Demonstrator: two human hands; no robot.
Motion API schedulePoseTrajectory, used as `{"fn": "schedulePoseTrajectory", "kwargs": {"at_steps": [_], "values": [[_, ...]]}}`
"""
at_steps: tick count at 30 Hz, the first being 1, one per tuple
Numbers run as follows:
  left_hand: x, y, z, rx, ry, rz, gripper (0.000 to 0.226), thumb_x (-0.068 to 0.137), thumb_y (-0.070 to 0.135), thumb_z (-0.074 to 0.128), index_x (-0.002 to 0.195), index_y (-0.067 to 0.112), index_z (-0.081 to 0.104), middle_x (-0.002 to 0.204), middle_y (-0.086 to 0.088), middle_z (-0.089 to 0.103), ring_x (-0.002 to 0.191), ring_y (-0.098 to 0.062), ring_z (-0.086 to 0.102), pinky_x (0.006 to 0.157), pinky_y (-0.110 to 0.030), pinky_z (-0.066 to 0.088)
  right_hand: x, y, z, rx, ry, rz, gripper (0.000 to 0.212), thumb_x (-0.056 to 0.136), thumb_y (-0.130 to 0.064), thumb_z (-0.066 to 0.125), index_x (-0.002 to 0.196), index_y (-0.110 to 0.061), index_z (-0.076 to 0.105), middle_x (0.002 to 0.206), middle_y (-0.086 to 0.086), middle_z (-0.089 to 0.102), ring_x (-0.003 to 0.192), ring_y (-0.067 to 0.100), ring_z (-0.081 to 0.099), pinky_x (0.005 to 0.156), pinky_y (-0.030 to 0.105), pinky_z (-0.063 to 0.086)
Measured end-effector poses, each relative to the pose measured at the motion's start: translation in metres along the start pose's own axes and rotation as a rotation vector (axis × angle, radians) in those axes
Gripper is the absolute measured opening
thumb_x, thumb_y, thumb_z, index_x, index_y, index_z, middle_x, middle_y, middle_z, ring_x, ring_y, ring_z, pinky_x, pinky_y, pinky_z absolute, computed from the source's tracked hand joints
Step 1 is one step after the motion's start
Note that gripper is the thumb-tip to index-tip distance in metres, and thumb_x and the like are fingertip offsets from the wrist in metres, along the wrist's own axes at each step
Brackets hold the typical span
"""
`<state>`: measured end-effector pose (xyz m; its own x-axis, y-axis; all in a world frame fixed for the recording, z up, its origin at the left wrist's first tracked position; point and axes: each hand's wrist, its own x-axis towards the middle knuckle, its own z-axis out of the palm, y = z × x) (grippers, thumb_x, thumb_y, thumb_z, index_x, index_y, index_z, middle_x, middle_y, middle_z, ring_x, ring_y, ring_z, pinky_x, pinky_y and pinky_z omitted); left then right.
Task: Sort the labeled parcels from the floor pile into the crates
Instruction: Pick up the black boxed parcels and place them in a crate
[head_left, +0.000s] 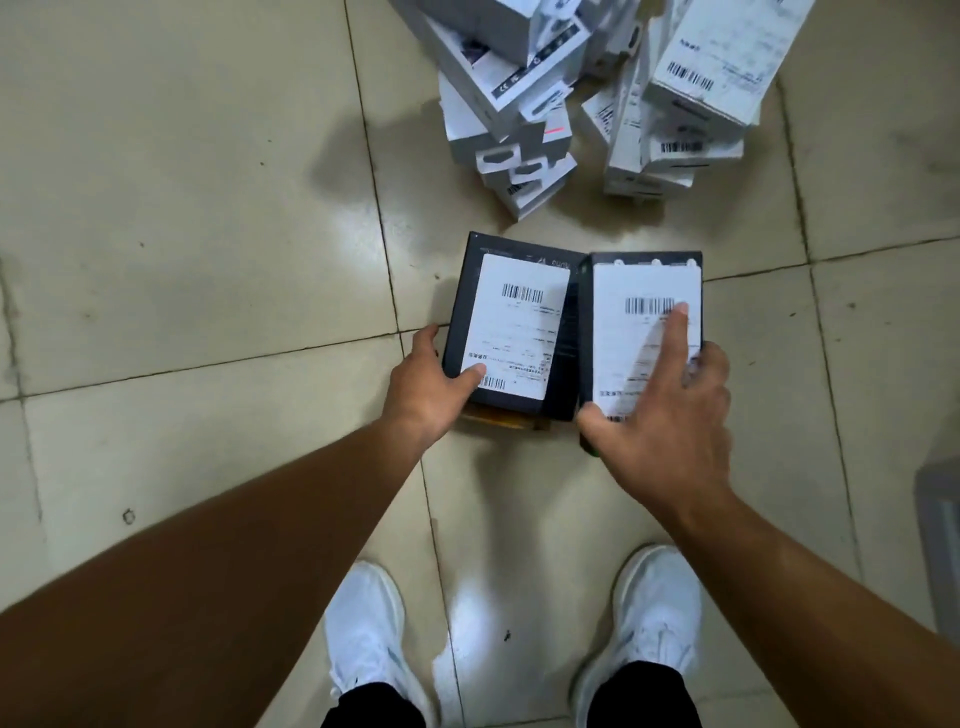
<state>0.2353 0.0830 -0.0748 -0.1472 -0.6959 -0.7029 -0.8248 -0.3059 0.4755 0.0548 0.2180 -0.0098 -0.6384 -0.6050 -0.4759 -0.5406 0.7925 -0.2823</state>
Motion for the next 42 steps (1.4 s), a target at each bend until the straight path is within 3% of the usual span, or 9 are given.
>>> {"fn": "schedulePoseTrajectory", "kwargs": {"at_steps": [4, 8, 10, 13, 16, 23, 30, 36, 42], "values": [[0.010, -0.005, 0.006, -0.086, -0.030, -0.032, 0.075, 0.084, 0.040, 0.079, 0.149, 0.029, 0.043, 0.127, 0.000, 0.068, 0.115, -0.021, 0.064, 0.103, -0.034, 0.050, -0.005, 0.026, 0.000, 0.023, -0.004, 0.027, 0.123, 0.071, -0.056, 0.074, 0.157, -0.038, -0.012, 0.159, 0.012, 0.014, 0.134, 0.043, 0.032, 0.101, 0.064, 0.044], [0.013, -0.006, 0.006, -0.116, -0.048, 0.009, 0.066, 0.084, 0.034, 0.081, 0.144, 0.033, 0.052, 0.120, 0.000, 0.071, 0.107, -0.020, 0.067, 0.097, -0.044, 0.056, -0.008, 0.030, 0.003, 0.057, 0.004, 0.038, 0.122, 0.070, -0.056, 0.074, 0.156, -0.040, -0.011, 0.158, 0.011, 0.015, 0.133, 0.044, 0.034, 0.101, 0.064, 0.045], [0.007, -0.005, 0.002, -0.113, -0.035, 0.026, 0.066, 0.085, 0.030, 0.080, 0.144, 0.033, 0.051, 0.118, -0.002, 0.070, 0.106, -0.020, 0.066, 0.097, -0.038, 0.055, -0.011, 0.027, -0.001, 0.068, 0.002, 0.050, 0.123, 0.070, -0.057, 0.074, 0.156, -0.040, -0.012, 0.158, 0.010, 0.014, 0.134, 0.043, 0.034, 0.101, 0.064, 0.045], [-0.017, 0.002, -0.018, 0.004, -0.004, 0.077, 0.064, 0.088, 0.027, 0.078, 0.145, 0.033, 0.050, 0.117, 0.004, 0.070, 0.102, -0.013, 0.063, 0.086, -0.014, 0.047, -0.022, 0.015, -0.016, 0.087, -0.004, 0.061, 0.122, 0.069, -0.057, 0.074, 0.156, -0.040, -0.010, 0.158, 0.009, 0.013, 0.134, 0.042, 0.034, 0.102, 0.063, 0.045], [-0.063, 0.018, -0.055, 0.180, 0.026, 0.144, 0.062, 0.089, 0.029, 0.075, 0.144, 0.038, 0.048, 0.119, 0.007, 0.071, 0.107, -0.020, 0.066, 0.089, -0.027, 0.048, -0.041, -0.006, -0.049, 0.131, -0.021, 0.092, 0.119, 0.070, -0.055, 0.073, 0.157, -0.040, -0.007, 0.158, 0.011, 0.013, 0.134, 0.044, 0.033, 0.104, 0.062, 0.043], [-0.220, 0.112, -0.182, 0.189, 0.054, 0.146, 0.071, 0.092, 0.028, 0.070, 0.149, 0.050, 0.033, 0.122, 0.010, 0.071, 0.110, -0.021, 0.066, 0.086, -0.029, 0.045, -0.126, -0.089, -0.209, 0.247, -0.071, 0.048, 0.117, 0.072, -0.057, 0.072, 0.157, -0.043, -0.007, 0.159, 0.011, 0.009, 0.139, 0.040, 0.027, 0.111, 0.060, 0.036], [-0.386, 0.230, -0.316, 0.065, 0.265, 0.172, 0.071, 0.091, 0.025, 0.071, 0.145, 0.053, 0.034, 0.116, 0.013, 0.072, 0.105, -0.017, 0.067, 0.089, -0.028, 0.049, -0.237, -0.156, -0.384, 0.371, -0.060, -0.053, 0.111, 0.077, -0.051, 0.073, 0.156, -0.049, -0.005, 0.163, 0.011, 0.004, 0.149, 0.034, 0.016, 0.116, 0.057, 0.027], [-0.503, 0.299, -0.403, -0.049, 0.389, 0.254, 0.070, 0.089, 0.029, 0.074, 0.145, 0.052, 0.038, 0.111, 0.012, 0.072, 0.107, -0.015, 0.066, 0.097, -0.031, 0.051, -0.321, -0.166, -0.500, 0.438, -0.007, -0.176, 0.104, 0.076, -0.048, 0.075, 0.155, -0.043, 0.007, 0.161, 0.005, 0.008, 0.147, 0.035, 0.022, 0.118, 0.058, 0.028], [-0.588, 0.330, -0.448, -0.178, 0.348, 0.453, 0.071, 0.086, 0.032, 0.078, 0.141, 0.055, 0.042, 0.114, 0.010, 0.071, 0.108, 0.001, 0.062, 0.103, -0.037, 0.051, -0.381, -0.154, -0.591, 0.414, 0.144, -0.227, 0.096, 0.074, -0.053, 0.072, 0.152, -0.048, 0.017, 0.156, -0.003, 0.016, 0.143, 0.032, 0.033, 0.114, 0.057, 0.036]]}}
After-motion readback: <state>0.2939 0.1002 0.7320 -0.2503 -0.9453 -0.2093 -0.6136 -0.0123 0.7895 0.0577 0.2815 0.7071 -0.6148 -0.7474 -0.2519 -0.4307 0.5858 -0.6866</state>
